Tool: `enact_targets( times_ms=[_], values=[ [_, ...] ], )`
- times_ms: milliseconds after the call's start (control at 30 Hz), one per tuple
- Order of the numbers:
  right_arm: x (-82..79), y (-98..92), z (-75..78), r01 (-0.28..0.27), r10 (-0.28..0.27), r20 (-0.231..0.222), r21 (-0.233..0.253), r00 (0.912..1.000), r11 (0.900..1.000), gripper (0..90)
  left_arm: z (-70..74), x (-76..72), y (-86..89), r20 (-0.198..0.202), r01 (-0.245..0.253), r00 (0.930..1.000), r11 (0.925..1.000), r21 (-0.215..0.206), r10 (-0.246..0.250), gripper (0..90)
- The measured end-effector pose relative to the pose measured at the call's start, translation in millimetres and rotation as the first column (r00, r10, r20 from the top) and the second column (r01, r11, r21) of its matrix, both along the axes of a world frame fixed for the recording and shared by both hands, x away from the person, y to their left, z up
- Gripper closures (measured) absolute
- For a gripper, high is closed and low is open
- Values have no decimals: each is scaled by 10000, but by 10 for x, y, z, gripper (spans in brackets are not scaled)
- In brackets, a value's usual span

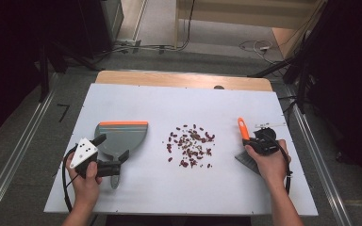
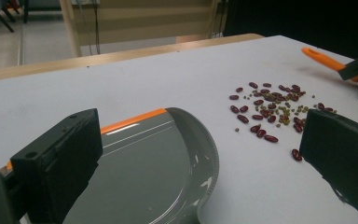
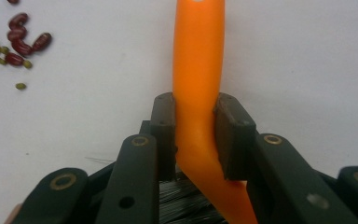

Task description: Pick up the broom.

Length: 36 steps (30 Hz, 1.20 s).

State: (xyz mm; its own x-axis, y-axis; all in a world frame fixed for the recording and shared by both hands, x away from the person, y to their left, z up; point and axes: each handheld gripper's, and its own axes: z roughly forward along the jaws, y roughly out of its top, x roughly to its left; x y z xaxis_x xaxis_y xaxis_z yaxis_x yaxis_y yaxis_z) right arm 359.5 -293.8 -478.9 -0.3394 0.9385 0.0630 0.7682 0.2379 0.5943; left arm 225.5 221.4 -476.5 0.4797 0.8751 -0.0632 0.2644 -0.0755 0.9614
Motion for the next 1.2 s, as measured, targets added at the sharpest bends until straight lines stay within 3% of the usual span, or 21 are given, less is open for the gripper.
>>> enact_targets(
  times_ms=[133,167,267,433,467,533,600,633,667,767,933,1100,1200],
  values=[
    [-61,-44,42,180,-205,484,516,9986,9985,698,12,-9,-24,38,56,10000,9999,148,-56,0],
    [-104,-82,68,109,-193,882,952,9959,9954,698,21,-14,-36,94,52,9999,9998,213,-54,0],
    [-178,-129,116,-137,-119,1771,1431,9841,9896,698,36,-20,-53,145,83,9999,9996,258,-87,0],
    [-314,-159,221,-555,-107,3155,2003,9489,9782,700,55,-32,-92,271,145,9995,9990,420,-157,0],
    [-343,-163,246,-621,-172,3456,2168,9382,9742,699,59,-32,-111,294,167,9994,9987,481,-181,0],
    [-372,-172,285,-603,-350,3711,2420,9279,9684,700,60,-30,-122,296,187,9994,9987,466,-201,0],
    [-415,-191,331,-780,-494,4132,2859,9093,9551,700,62,-32,-147,298,251,9992,9986,469,-265,0],
    [-415,-191,331,-780,-494,4132,2859,9093,9551,700,64,-32,-155,308,288,9991,9984,491,-303,0],
    [-451,-196,384,-890,-603,4406,3104,8957,9464,700,69,-33,-172,307,333,9989,9980,530,-350,0],
    [-506,-160,478,-1066,-593,4851,3073,8725,9456,700,83,-32,-201,315,447,9984,9976,528,-464,0],
    [-556,-64,583,-1573,-389,5123,3340,8579,9293,700,109,-33,-266,364,630,9972,9968,487,-648,0],
    [-576,39,620,-1898,-206,5173,3504,8555,9172,700,126,-27,-324,350,806,9960,9962,344,-818,0],
    [-593,139,640,-2219,-20,5225,3656,8527,9039,700,135,-16,-392,338,985,9945,9946,314,-996,0]
  ],
)
